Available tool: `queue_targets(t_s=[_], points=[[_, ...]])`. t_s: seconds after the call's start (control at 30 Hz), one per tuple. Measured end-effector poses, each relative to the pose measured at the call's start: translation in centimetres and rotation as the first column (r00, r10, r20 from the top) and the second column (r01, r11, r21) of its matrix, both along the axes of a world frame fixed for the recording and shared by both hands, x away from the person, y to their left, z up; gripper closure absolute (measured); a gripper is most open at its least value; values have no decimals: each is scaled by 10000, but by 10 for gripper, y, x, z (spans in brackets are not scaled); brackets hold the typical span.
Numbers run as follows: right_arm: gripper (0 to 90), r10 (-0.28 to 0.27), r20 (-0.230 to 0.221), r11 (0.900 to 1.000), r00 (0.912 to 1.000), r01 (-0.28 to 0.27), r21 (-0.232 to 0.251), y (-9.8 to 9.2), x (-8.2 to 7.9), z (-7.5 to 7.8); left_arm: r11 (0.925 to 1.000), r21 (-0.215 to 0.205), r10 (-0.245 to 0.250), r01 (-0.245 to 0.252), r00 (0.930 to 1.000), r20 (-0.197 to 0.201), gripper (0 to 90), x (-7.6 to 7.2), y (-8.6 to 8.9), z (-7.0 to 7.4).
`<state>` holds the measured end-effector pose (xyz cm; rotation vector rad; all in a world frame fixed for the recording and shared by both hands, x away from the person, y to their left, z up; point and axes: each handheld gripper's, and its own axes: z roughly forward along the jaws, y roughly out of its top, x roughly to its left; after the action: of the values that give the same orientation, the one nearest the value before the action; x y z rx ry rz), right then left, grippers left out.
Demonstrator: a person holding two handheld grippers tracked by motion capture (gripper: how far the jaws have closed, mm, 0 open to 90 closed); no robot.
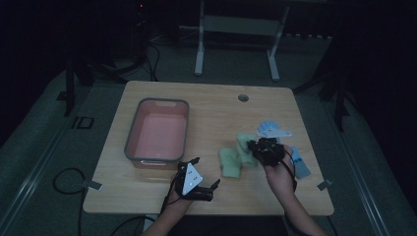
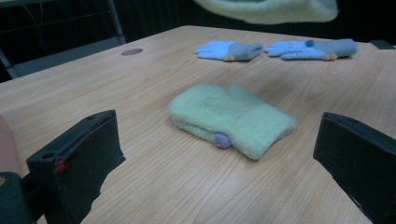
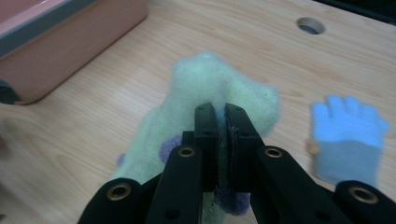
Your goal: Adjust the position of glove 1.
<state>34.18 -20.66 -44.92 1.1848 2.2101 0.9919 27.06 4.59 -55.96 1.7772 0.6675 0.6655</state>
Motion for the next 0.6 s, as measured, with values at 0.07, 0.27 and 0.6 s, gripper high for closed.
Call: queue_targets(t_s=[0.07, 0.27, 0.6], points=[[847, 100, -56, 9999, 9999, -100, -3, 7, -1, -3, 10000, 13, 0, 0, 10000, -5, 8, 0, 0, 0], [846, 325, -359, 9994, 9988, -329, -117, 26, 1, -19, 10000, 20, -15, 15, 10000, 32, 8, 0, 0, 0], [845, 459, -672, 9978, 9967, -489, -437, 39, 4, -39, 10000, 56, -54, 54, 10000, 24, 8, 0, 0, 0]])
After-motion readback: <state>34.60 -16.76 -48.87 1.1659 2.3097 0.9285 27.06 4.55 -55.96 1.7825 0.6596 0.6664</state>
